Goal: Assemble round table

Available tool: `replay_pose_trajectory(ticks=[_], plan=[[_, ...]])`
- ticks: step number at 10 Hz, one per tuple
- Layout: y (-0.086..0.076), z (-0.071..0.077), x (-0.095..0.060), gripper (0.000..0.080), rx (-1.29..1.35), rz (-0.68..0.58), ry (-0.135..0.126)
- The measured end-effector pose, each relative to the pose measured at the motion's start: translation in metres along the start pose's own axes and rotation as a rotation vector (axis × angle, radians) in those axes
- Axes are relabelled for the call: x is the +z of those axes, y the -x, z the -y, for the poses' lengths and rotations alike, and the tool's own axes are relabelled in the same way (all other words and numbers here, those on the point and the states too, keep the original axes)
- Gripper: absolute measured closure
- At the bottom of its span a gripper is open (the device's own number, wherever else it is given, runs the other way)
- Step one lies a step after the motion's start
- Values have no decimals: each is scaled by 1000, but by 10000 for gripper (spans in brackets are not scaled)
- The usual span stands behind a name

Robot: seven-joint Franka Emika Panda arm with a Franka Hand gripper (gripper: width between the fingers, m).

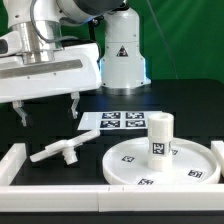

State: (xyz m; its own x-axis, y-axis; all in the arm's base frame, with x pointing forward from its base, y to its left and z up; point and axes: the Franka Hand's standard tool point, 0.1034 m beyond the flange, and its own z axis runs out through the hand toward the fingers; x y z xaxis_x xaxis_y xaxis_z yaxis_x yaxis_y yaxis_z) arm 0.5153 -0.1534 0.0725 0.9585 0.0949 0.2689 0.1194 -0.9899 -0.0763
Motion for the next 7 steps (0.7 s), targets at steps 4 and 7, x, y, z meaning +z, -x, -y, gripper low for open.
replay_pose_trajectory(ticks=[4,7], plan=[[3,8,11,151,-308,-5,42],[8,4,14,151,-257,3,48]])
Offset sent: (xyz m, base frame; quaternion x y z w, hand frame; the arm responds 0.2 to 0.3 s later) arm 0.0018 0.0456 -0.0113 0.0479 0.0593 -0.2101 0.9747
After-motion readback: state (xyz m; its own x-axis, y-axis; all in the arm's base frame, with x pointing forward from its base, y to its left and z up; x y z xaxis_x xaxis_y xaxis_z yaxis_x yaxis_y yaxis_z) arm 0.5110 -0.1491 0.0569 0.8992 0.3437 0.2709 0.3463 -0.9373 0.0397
